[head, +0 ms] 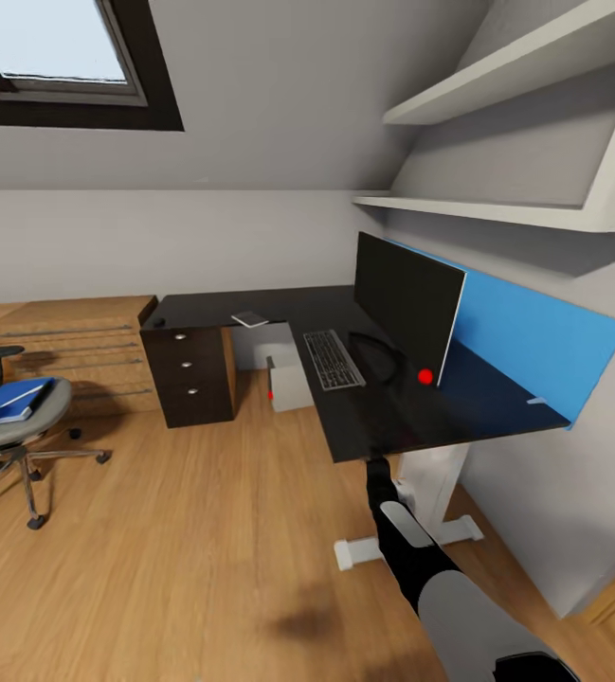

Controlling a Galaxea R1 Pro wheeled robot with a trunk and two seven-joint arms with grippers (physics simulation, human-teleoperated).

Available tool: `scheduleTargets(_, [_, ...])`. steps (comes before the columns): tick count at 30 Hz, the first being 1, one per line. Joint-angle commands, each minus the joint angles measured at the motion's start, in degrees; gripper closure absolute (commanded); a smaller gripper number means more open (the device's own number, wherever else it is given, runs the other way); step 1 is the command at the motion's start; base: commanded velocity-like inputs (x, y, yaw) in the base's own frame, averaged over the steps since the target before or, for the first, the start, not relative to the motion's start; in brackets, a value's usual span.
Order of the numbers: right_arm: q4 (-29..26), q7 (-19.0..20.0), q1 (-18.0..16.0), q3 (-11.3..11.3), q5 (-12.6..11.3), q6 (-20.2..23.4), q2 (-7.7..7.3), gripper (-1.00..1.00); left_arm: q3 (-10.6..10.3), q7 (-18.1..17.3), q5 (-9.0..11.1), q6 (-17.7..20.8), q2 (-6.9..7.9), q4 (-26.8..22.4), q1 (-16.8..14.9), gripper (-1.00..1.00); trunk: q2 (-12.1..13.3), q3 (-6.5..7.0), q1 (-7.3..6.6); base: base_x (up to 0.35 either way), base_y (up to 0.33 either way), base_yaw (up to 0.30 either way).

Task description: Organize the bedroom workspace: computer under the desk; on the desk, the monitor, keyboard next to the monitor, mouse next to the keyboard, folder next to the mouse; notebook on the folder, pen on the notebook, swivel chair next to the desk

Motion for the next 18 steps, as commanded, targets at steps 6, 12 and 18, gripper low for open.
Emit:
scheduleTargets(6, [0.99,0.12,-0.06,0.33,-0.46,-0.39,0.00,-1.00,-0.34,0.35,0.49,-0.39,0.08,0.00,-0.05,-1.00,-0.03,-0.06,-0.03,-0.143,-0.122,0.000])
scheduleTargets(12, [8.61,0.22,-0.04,2.90,8.90,-0.87,0.00,-1.00,-0.42,0.36,0.42,-0.77,0.09,-0.18,-0.05,-1.00,-0.03,-0.06,-0.03,-0.012,-0.015,0.000])
scheduleTargets(18, [24.09,0.33,-0.02,3.84,30.59,-14.40,0.00,-1.00,-0.45,0.43,0.40,-0.81,0.03,-0.26,-0.05,-1.00,1.97,0.84,-1.12,-0.001,-0.001,0.000])
